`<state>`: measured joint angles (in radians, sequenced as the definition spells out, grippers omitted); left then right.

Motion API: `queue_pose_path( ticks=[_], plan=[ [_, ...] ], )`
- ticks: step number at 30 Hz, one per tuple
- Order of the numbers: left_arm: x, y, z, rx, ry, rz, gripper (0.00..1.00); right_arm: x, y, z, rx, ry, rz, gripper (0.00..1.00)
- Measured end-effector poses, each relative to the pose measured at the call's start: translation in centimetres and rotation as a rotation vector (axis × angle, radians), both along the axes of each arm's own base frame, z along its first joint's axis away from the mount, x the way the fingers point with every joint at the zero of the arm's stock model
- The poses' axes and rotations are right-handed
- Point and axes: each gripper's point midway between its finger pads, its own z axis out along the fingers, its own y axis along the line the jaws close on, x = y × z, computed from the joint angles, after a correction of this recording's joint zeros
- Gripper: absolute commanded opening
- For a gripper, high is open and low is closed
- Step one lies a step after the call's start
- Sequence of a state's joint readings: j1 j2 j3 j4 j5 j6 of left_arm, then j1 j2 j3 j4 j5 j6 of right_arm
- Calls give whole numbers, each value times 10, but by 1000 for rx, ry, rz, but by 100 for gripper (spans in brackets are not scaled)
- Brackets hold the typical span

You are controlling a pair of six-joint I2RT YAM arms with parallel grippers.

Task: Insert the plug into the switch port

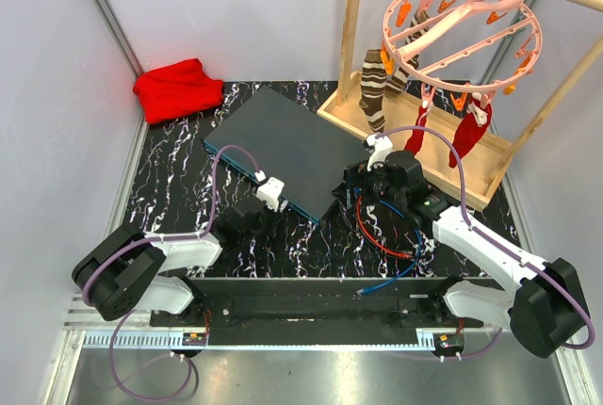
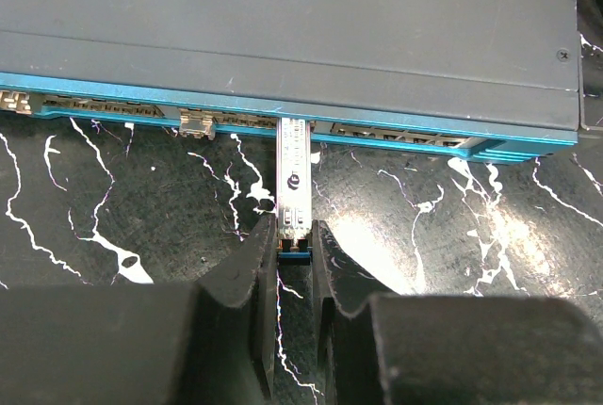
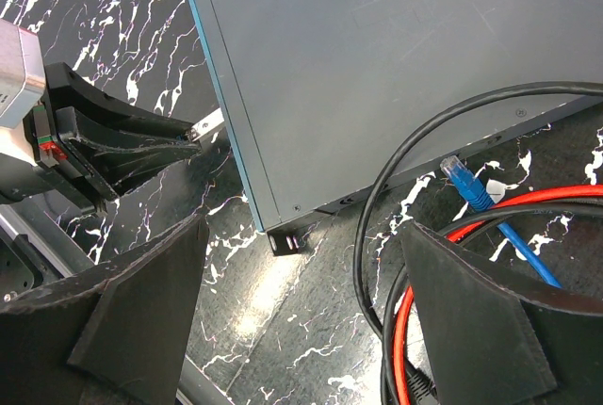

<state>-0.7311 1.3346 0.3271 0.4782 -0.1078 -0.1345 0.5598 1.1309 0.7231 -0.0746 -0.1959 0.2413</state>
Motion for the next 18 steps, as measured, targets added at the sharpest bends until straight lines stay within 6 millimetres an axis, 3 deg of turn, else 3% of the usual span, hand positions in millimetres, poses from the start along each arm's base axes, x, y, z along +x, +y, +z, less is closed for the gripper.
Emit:
queue_pose_path(
  ticks=[18],
  plan=[
    [-1,-3,1,18,5,-10,0,0,0,0,2,0,-1,93]
  ],
)
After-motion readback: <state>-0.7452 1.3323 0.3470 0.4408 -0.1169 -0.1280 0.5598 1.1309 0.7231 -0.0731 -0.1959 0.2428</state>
